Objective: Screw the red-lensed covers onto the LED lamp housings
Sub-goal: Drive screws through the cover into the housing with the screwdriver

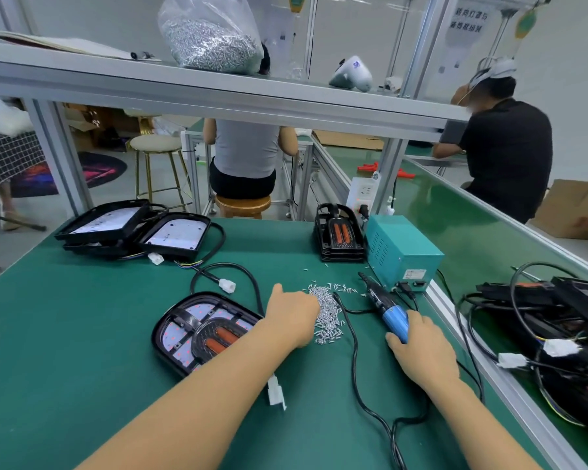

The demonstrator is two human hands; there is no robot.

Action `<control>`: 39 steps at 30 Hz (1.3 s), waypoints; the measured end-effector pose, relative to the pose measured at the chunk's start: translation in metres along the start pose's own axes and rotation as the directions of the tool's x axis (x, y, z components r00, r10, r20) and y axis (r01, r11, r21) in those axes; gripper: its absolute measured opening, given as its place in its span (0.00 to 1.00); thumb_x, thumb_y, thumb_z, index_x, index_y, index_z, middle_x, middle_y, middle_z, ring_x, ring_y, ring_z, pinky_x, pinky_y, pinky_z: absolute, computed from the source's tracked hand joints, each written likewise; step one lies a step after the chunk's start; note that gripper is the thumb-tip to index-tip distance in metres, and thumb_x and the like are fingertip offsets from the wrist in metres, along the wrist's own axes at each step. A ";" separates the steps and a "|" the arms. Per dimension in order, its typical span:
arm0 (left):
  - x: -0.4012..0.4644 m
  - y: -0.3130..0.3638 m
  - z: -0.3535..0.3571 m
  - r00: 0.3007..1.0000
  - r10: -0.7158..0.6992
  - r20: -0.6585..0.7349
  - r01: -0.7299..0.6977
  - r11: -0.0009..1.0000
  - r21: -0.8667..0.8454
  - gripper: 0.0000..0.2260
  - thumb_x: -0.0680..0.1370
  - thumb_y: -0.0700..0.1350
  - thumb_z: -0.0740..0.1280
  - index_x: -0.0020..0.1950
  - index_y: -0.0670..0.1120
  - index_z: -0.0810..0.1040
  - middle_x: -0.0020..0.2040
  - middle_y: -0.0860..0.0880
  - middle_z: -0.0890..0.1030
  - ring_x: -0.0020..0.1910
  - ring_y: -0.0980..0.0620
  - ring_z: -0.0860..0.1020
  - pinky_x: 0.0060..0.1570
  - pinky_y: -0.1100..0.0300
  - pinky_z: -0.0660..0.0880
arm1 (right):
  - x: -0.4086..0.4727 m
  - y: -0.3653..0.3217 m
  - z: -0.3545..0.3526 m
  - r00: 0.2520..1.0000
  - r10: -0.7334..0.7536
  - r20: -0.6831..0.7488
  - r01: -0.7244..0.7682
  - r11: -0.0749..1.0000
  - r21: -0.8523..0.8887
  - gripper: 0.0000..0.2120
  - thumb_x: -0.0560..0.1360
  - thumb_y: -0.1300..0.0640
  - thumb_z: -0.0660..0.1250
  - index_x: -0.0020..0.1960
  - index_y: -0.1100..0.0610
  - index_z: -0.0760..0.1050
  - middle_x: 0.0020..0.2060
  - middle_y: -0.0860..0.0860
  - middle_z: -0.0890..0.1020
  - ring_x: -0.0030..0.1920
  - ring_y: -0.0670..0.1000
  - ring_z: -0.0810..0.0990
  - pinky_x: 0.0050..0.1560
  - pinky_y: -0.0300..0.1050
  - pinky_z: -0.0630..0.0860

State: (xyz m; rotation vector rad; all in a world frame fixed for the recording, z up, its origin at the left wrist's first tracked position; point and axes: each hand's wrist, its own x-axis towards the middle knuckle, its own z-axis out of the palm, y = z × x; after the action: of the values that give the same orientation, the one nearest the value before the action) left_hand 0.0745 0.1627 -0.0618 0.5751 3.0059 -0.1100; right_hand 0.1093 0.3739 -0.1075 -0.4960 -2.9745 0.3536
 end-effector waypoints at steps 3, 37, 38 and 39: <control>0.000 0.001 0.007 0.999 -0.015 -0.038 0.016 1.000 0.000 0.15 0.71 0.33 0.64 0.31 0.48 0.64 0.29 0.51 0.68 0.33 0.48 0.69 0.57 0.52 0.61 | 0.000 -0.001 0.001 1.000 -0.001 -0.012 0.001 1.000 0.001 0.20 0.78 0.46 0.62 0.65 0.54 0.66 0.47 0.48 0.68 0.47 0.51 0.69 0.40 0.45 0.67; -0.051 -0.042 -0.006 0.904 -0.320 -0.285 -0.141 0.408 -0.902 0.09 0.70 0.34 0.72 0.37 0.49 0.82 0.33 0.55 0.82 0.32 0.63 0.77 0.38 0.73 0.71 | 0.032 -0.002 -0.029 0.933 0.074 0.352 -0.090 0.995 0.030 0.32 0.70 0.54 0.71 0.70 0.56 0.62 0.49 0.52 0.75 0.47 0.52 0.77 0.44 0.43 0.75; -0.056 -0.047 -0.005 0.898 -0.347 -0.270 -0.147 0.341 -0.928 0.10 0.70 0.34 0.73 0.37 0.49 0.83 0.33 0.54 0.83 0.32 0.63 0.78 0.39 0.72 0.72 | 0.032 -0.003 -0.029 0.929 0.080 0.361 -0.093 0.995 0.019 0.32 0.70 0.55 0.71 0.70 0.56 0.62 0.49 0.51 0.75 0.47 0.52 0.77 0.43 0.43 0.75; -0.062 -0.050 -0.004 0.895 -0.368 -0.250 -0.146 0.287 -0.947 0.10 0.70 0.34 0.73 0.38 0.50 0.83 0.34 0.54 0.84 0.34 0.62 0.79 0.39 0.71 0.73 | 0.032 -0.004 -0.029 0.927 0.089 0.364 -0.100 0.995 0.011 0.31 0.69 0.55 0.71 0.68 0.56 0.63 0.48 0.51 0.75 0.46 0.52 0.77 0.42 0.42 0.74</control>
State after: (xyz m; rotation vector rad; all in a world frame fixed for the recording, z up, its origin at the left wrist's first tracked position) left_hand 0.1129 0.0939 -0.0497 0.1937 2.6410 1.9510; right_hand 0.0821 0.3869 -0.0764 -0.6361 -3.3013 0.5536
